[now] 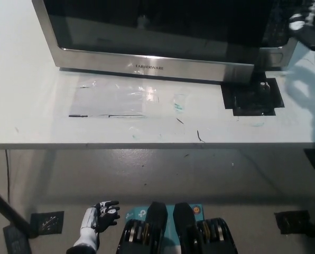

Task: A microwave is kept infront of the robot with its door slightly ajar. The robot uses its right hand to push the door towards the left to open it.

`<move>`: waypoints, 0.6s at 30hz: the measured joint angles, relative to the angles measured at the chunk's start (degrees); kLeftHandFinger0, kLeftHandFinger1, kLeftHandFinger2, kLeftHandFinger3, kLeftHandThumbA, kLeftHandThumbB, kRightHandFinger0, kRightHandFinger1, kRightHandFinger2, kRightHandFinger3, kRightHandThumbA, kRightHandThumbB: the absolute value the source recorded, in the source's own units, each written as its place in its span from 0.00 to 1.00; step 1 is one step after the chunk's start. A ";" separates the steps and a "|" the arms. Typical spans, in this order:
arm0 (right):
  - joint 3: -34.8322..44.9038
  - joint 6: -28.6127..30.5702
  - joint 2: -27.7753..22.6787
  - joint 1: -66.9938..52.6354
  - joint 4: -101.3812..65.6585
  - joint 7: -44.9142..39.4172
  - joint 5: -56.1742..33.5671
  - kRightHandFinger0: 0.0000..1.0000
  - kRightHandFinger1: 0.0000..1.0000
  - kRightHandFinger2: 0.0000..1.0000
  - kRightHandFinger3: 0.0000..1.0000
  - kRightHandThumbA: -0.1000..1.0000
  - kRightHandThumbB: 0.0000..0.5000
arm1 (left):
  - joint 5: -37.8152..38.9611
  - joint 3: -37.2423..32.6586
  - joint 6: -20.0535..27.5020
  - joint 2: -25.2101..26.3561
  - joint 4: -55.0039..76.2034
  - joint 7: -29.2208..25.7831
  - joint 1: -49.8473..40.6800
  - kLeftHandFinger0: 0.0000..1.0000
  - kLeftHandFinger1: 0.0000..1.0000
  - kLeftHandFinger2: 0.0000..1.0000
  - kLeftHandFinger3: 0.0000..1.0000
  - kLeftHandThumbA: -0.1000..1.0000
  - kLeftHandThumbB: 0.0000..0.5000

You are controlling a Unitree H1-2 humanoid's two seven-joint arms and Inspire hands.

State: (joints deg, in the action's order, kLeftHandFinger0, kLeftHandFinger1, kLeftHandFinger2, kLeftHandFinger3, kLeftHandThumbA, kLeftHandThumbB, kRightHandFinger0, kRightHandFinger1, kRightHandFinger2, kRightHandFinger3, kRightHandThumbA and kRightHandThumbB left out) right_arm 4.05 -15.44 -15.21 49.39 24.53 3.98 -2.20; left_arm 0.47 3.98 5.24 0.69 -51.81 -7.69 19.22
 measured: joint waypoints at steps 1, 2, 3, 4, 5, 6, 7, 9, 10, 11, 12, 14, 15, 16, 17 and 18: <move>-0.34 0.60 0.32 0.36 1.06 0.17 0.46 0.33 0.47 0.58 0.70 0.29 0.40 | 0.00 -0.03 0.00 -0.01 0.07 0.00 0.00 0.67 0.57 0.60 0.55 0.21 0.00; -0.75 1.28 0.42 0.75 2.40 0.34 0.85 0.28 0.44 0.56 0.68 0.29 0.41 | 0.01 -0.01 0.00 -0.02 0.11 0.01 0.00 0.66 0.58 0.59 0.55 0.21 0.00; -1.16 1.82 0.55 1.11 3.62 0.59 1.28 0.28 0.43 0.56 0.68 0.29 0.41 | 0.00 -0.03 0.00 -0.01 0.12 0.01 0.00 0.66 0.57 0.59 0.54 0.21 0.00; -1.49 2.47 0.63 1.53 4.89 0.85 1.78 0.26 0.41 0.54 0.67 0.29 0.42 | 0.00 -0.04 0.01 0.02 0.12 0.01 0.01 0.65 0.57 0.59 0.55 0.21 0.01; -1.66 3.01 0.66 1.87 5.84 1.03 2.06 0.26 0.41 0.54 0.67 0.29 0.42 | 0.01 -0.01 0.00 0.02 0.11 0.00 0.01 0.64 0.56 0.58 0.55 0.21 0.01; -1.77 3.41 0.66 2.14 6.60 1.16 2.34 0.27 0.41 0.54 0.70 0.29 0.42 | 0.07 0.05 0.00 0.01 0.11 0.02 0.02 0.65 0.57 0.60 0.57 0.20 0.00; -1.90 3.80 0.67 2.44 7.43 1.33 2.75 0.28 0.41 0.53 0.71 0.30 0.42 | 0.14 0.12 -0.01 -0.01 0.11 0.02 0.04 0.65 0.58 0.61 0.58 0.20 0.00; -2.09 4.43 0.92 2.86 9.10 1.65 3.15 0.34 0.47 0.55 0.72 0.31 0.42 | 0.17 0.11 -0.01 -0.05 0.10 0.03 0.05 0.64 0.56 0.59 0.55 0.21 0.00; -2.07 4.88 1.22 3.10 10.16 1.80 3.20 0.34 0.47 0.55 0.72 0.31 0.42 | 0.14 0.06 -0.01 -0.05 0.12 0.01 0.05 0.64 0.56 0.59 0.55 0.21 0.00; -2.02 5.46 1.49 3.25 11.05 1.93 3.20 0.38 0.51 0.58 0.75 0.32 0.40 | 0.09 -0.02 -0.01 -0.05 0.12 0.01 0.05 0.67 0.58 0.59 0.55 0.21 0.00; -1.97 5.89 1.73 3.32 11.62 2.00 3.18 0.43 0.56 0.63 0.81 0.36 0.40 | 0.05 -0.07 -0.01 -0.05 0.12 0.01 0.06 0.68 0.58 0.61 0.57 0.23 0.00; -1.94 6.30 2.11 3.31 11.63 2.05 3.18 0.48 0.61 0.67 0.84 0.38 0.40 | 0.04 -0.13 -0.01 -0.02 0.11 0.02 0.05 0.70 0.60 0.63 0.60 0.21 0.00; -1.87 6.42 2.41 3.24 11.50 2.04 3.15 0.49 0.61 0.67 0.85 0.38 0.40 | 0.13 0.02 -0.13 -0.03 0.14 0.04 0.06 0.70 0.61 0.64 0.60 0.20 0.00; -1.85 6.49 2.65 3.18 11.41 2.03 3.14 0.45 0.59 0.65 0.82 0.40 0.41 | 0.22 0.10 -0.22 -0.05 0.17 0.04 0.08 0.68 0.59 0.62 0.58 0.21 0.00; -1.81 6.62 3.00 3.04 11.24 2.11 3.15 0.45 0.59 0.65 0.80 0.42 0.40 | 0.15 0.00 -0.26 -0.05 0.26 0.02 0.08 0.67 0.59 0.61 0.56 0.20 0.00; -1.71 6.62 3.16 2.71 10.69 2.24 3.17 0.45 0.60 0.66 0.80 0.43 0.40 | 0.13 0.00 -0.27 -0.05 0.27 -0.01 0.08 0.67 0.59 0.61 0.55 0.19 0.00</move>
State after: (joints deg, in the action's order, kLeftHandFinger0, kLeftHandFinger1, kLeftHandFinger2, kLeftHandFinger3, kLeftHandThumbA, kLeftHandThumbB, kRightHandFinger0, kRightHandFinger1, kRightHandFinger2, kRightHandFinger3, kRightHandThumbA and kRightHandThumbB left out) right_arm 2.34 -8.82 -12.05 52.10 35.23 6.22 0.97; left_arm 0.60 3.98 4.97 0.65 -51.54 -7.69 19.30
